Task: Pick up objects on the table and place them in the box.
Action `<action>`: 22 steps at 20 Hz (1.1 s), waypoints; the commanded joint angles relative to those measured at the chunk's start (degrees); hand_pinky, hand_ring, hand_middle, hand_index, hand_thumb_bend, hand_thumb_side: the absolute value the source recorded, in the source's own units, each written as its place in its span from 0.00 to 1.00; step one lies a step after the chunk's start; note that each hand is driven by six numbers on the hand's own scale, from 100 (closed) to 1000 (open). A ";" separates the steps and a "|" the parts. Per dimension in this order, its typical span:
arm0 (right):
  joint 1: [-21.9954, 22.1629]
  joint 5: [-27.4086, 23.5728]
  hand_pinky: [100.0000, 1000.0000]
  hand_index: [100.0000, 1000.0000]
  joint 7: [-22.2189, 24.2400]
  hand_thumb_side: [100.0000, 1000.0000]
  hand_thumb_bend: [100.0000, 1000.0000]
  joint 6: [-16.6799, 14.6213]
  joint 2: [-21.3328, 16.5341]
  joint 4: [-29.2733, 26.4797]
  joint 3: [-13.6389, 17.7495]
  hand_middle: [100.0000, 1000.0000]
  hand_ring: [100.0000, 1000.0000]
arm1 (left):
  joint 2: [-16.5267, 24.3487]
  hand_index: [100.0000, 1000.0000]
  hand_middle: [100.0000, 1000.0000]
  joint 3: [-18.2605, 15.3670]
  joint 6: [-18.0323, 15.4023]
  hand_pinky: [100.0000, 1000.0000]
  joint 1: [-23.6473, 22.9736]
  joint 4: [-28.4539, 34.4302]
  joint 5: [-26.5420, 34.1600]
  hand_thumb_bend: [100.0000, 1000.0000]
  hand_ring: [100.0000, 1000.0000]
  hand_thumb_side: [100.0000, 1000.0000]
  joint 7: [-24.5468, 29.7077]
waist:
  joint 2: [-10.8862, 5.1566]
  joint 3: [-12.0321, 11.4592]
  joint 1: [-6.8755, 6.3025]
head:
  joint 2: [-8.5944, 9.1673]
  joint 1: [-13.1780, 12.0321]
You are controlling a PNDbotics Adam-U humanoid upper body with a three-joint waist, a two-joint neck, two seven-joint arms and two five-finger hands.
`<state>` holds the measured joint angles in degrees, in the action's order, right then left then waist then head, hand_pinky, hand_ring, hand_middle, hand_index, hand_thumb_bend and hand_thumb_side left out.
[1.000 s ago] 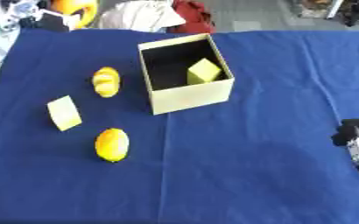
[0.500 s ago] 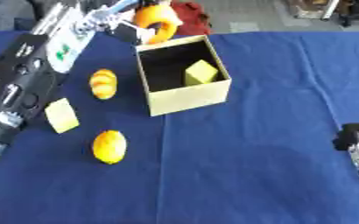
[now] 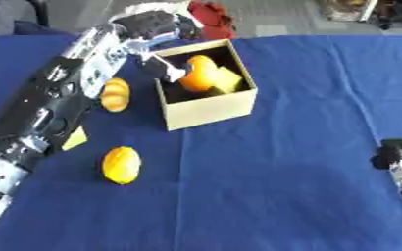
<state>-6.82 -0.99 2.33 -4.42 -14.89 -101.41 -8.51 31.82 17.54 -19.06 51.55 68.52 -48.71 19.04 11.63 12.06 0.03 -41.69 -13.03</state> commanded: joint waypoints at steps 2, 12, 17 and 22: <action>-0.56 -0.08 0.60 0.66 0.08 0.36 0.00 -0.21 -0.59 -0.91 0.43 0.55 0.58 | 3.61 0.94 0.84 -1.40 -0.40 0.83 -0.30 4.59 2.87 0.04 0.78 0.53 0.34 | -1.28 -0.30 -0.06 | 0.97 0.33; -0.64 0.47 0.60 0.66 -0.65 0.37 0.00 -0.25 -0.98 -0.90 1.13 0.54 0.58 | 20.84 0.88 0.73 -8.54 4.47 0.80 -17.04 30.87 17.07 0.10 0.72 0.22 5.53 | -0.73 -1.90 -0.99 | 1.41 1.88; -0.65 0.73 0.60 0.66 -0.74 0.37 0.00 -0.28 -1.01 -0.97 1.34 0.54 0.58 | 25.18 0.91 0.76 -12.41 7.83 0.81 -30.01 38.27 15.33 0.11 0.74 0.39 8.81 | -0.68 -2.77 -1.14 | 1.56 2.41; -0.55 0.85 0.60 0.66 -0.90 0.37 0.00 -0.27 -1.04 -0.96 1.49 0.54 0.58 | 23.07 0.91 0.77 -14.93 12.60 0.81 -39.34 36.82 13.43 0.07 0.75 0.51 8.12 | -0.71 -3.37 -1.14 | 1.56 2.81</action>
<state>-7.03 -0.42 1.68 -4.74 -14.89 -101.41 -7.45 53.90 4.13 -7.63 12.05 105.20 -34.74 27.36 11.65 8.69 -0.30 -40.72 -10.43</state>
